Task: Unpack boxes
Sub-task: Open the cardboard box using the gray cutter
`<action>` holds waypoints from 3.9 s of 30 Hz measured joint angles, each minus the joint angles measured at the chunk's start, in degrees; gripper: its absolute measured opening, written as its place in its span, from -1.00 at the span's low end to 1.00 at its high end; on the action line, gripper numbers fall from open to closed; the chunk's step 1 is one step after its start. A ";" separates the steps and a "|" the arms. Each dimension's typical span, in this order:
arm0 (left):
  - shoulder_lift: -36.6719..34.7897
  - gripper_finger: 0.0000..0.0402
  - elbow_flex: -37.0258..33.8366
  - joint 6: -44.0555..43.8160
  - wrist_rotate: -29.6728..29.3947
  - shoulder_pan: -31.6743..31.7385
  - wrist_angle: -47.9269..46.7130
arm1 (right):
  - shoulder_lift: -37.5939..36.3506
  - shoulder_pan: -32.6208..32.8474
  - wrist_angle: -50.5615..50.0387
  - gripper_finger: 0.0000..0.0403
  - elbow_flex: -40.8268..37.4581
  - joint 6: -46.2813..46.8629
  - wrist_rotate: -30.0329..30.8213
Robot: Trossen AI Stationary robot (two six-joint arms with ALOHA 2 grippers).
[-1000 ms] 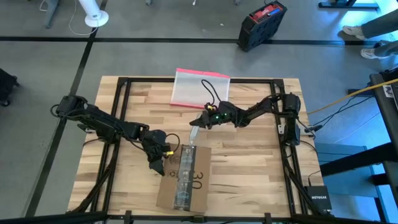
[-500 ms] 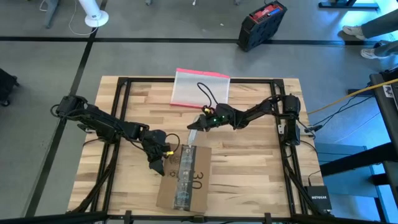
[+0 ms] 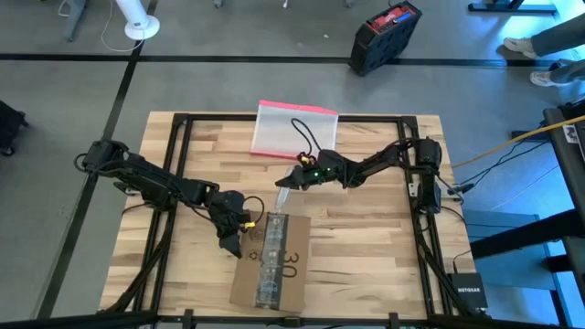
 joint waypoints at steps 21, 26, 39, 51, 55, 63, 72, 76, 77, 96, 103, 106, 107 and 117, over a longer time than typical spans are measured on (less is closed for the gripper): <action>-2.38 0.17 -0.17 1.11 -0.36 3.39 -0.04 | -0.09 1.53 -1.52 -0.68 0.04 -3.43 -3.38; -5.49 0.17 -0.20 3.76 -1.23 7.60 -3.49 | -0.09 1.53 -1.54 -0.68 0.00 -3.52 -3.63; -9.33 0.17 10.04 29.15 -13.25 17.60 -19.56 | -0.05 1.58 -1.40 -0.68 -0.05 -3.66 -4.00; -4.68 0.17 12.57 35.31 -3.92 24.26 -19.92 | 0.02 1.67 -1.49 -0.68 0.34 -3.87 -3.60; -0.77 0.17 12.66 36.28 4.22 23.32 -17.54 | 0.09 1.70 -1.95 -0.68 1.37 -4.86 -3.63; 3.69 0.17 12.68 36.27 8.41 18.55 -16.49 | 0.11 1.90 -2.86 -0.68 1.81 -4.63 -2.86; 4.13 0.17 12.68 36.45 6.68 14.97 -17.07 | 0.15 1.72 -2.45 -0.68 1.75 -3.59 3.64; 4.13 0.17 12.66 36.26 6.67 15.15 -16.73 | 0.15 1.75 -2.31 -0.68 1.76 -3.16 4.00; 4.13 0.17 12.66 36.30 6.67 15.04 -16.66 | 0.15 1.75 -2.26 -0.68 1.75 -3.02 3.36; 4.13 0.17 12.66 36.44 6.29 14.32 -16.23 | 0.13 5.07 1.07 -0.68 0.28 1.11 7.82; 4.13 0.17 12.66 36.30 6.16 14.32 -16.23 | 0.11 5.07 2.66 -0.68 0.28 1.33 7.78; 4.12 0.17 12.66 36.20 6.11 14.32 -16.23 | 0.11 5.07 1.96 -0.68 0.28 1.26 8.11; 4.13 0.17 12.66 36.16 6.09 14.32 -16.23 | 0.11 5.07 1.54 -0.68 0.28 1.20 8.24; 4.11 0.17 12.66 36.10 5.97 14.32 -16.20 | 0.09 5.07 0.06 -0.68 0.26 0.01 9.84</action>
